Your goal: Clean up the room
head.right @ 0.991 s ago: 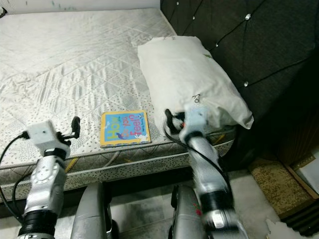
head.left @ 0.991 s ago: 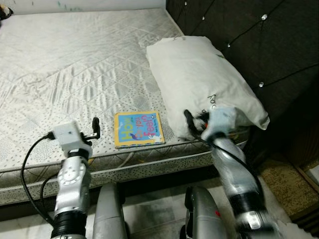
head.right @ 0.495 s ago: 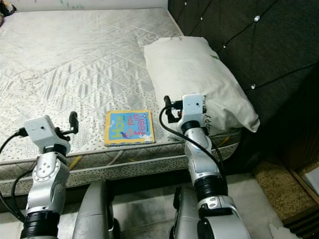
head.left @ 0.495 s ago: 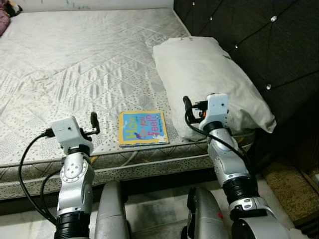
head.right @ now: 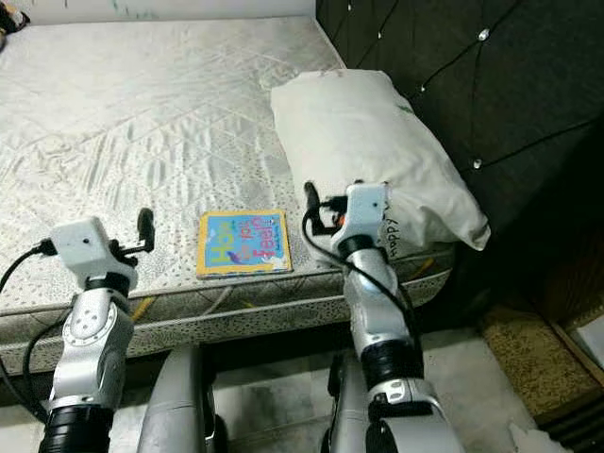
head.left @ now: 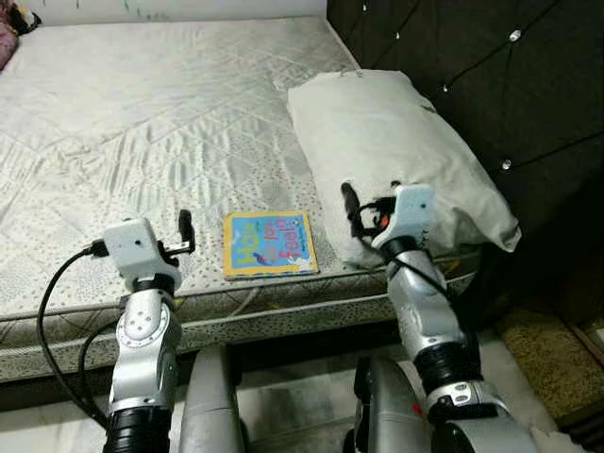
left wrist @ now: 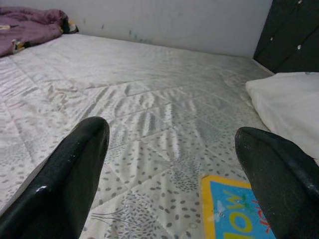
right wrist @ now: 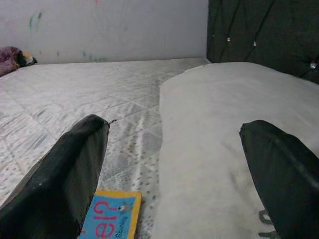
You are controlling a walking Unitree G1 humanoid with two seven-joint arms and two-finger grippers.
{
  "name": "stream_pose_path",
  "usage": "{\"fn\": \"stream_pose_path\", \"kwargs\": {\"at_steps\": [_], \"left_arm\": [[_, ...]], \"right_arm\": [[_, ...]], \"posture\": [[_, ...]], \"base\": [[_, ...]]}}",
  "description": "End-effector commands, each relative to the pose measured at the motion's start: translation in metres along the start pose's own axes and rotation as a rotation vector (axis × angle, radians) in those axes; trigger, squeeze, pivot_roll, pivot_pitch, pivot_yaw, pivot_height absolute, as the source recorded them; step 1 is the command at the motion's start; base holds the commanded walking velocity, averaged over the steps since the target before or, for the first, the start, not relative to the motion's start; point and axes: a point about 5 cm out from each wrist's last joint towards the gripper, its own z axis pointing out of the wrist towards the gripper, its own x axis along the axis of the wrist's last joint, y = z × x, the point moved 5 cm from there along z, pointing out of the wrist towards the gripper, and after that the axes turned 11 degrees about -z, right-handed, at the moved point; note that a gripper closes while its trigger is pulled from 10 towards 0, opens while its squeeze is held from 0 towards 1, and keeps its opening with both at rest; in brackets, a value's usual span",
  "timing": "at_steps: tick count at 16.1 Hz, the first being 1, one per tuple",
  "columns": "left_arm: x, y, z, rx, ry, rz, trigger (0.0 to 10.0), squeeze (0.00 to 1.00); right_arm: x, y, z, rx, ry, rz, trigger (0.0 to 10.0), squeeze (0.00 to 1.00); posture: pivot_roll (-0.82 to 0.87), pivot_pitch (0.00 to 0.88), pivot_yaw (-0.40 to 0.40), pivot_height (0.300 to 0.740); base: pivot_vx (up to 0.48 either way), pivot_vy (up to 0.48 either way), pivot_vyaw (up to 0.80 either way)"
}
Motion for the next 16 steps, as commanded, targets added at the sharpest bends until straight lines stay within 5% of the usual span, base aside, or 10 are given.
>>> {"fn": "stream_pose_path", "kwargs": {"at_steps": [1, 11, 16], "left_arm": [[0.003, -0.003, 0.002, 0.008, 0.016, 0.001, 10.0, 0.0], [0.003, 0.008, 0.002, -0.015, 0.016, 0.004, 10.0, 0.0], [0.003, 0.014, 0.006, -0.029, 0.02, 0.034, 10.0, 0.0]], "right_arm": [[0.006, 0.003, 0.006, 0.003, 0.018, 0.002, 10.0, 0.0], [0.004, 0.002, 0.005, 0.026, 0.021, -0.025, 10.0, 0.0], [0.004, 0.01, 0.005, 0.01, 0.02, -0.043, 10.0, 0.0]], "posture": [[0.04, 0.0, -0.012, 0.631], [0.03, 0.0, -0.021, 0.735], [0.02, 0.0, -0.017, 0.74]], "base": [[0.0, 0.0, 0.0], [0.0, 0.0, 0.0], [0.0, 0.0, 0.0]]}}
